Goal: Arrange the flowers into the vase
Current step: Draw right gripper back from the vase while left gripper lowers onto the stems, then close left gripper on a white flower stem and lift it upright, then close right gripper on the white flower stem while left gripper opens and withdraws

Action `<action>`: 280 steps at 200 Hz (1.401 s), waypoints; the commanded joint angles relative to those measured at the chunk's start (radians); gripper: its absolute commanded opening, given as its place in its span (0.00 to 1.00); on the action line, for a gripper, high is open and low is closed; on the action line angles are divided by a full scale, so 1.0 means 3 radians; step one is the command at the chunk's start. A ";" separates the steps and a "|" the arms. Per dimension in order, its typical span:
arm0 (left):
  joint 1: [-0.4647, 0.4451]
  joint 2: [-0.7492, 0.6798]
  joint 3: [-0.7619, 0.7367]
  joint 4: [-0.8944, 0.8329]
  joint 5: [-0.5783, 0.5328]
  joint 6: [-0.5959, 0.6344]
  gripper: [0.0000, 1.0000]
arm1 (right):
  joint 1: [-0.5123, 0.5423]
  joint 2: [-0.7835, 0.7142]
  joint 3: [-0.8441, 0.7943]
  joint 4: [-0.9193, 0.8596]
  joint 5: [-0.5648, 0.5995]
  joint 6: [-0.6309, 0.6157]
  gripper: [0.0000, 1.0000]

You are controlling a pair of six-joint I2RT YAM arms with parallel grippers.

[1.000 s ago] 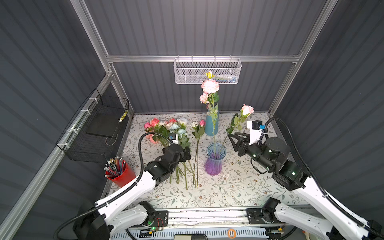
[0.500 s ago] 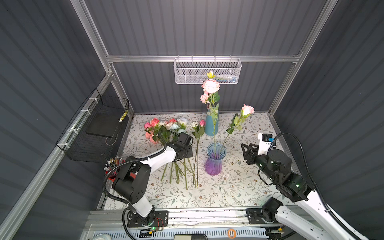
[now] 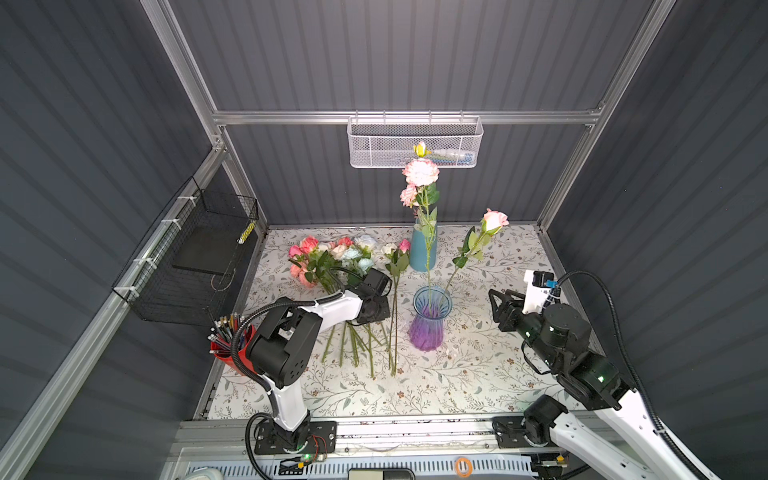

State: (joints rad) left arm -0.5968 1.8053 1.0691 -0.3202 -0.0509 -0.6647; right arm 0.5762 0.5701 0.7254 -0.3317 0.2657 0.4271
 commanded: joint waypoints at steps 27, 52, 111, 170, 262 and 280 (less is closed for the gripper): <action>-0.0022 -0.0258 0.0133 -0.0215 -0.0101 0.0220 0.06 | -0.0014 -0.0066 -0.0029 -0.0065 -0.0044 0.0066 0.53; -0.0018 -0.0505 0.0189 -0.0274 -0.0153 0.0364 0.03 | -0.0021 -0.0040 0.0023 -0.0056 -0.0060 0.0041 0.53; -0.0009 -0.1221 0.0190 -0.0422 -0.0530 0.0598 0.00 | -0.0026 0.0106 0.0143 -0.0015 -0.0216 0.0108 0.53; -0.0025 -0.2361 -0.0175 0.0201 -0.0467 0.1126 0.00 | -0.0024 0.0448 0.0496 0.0023 -0.0552 0.0033 0.57; -0.0456 -0.2394 0.0495 0.0209 0.0051 0.1712 0.00 | 0.0326 0.1074 0.1398 0.0129 -0.1154 -0.0097 0.54; -0.0489 -0.2385 0.0569 0.0239 0.0156 0.1739 0.00 | 0.0526 0.1211 0.1582 0.0143 -0.1159 -0.0175 0.54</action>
State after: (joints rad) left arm -0.7326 1.0885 1.1828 -0.2829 -0.0753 -0.1932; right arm 0.6651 0.8921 1.1225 -0.3134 -0.0540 0.4225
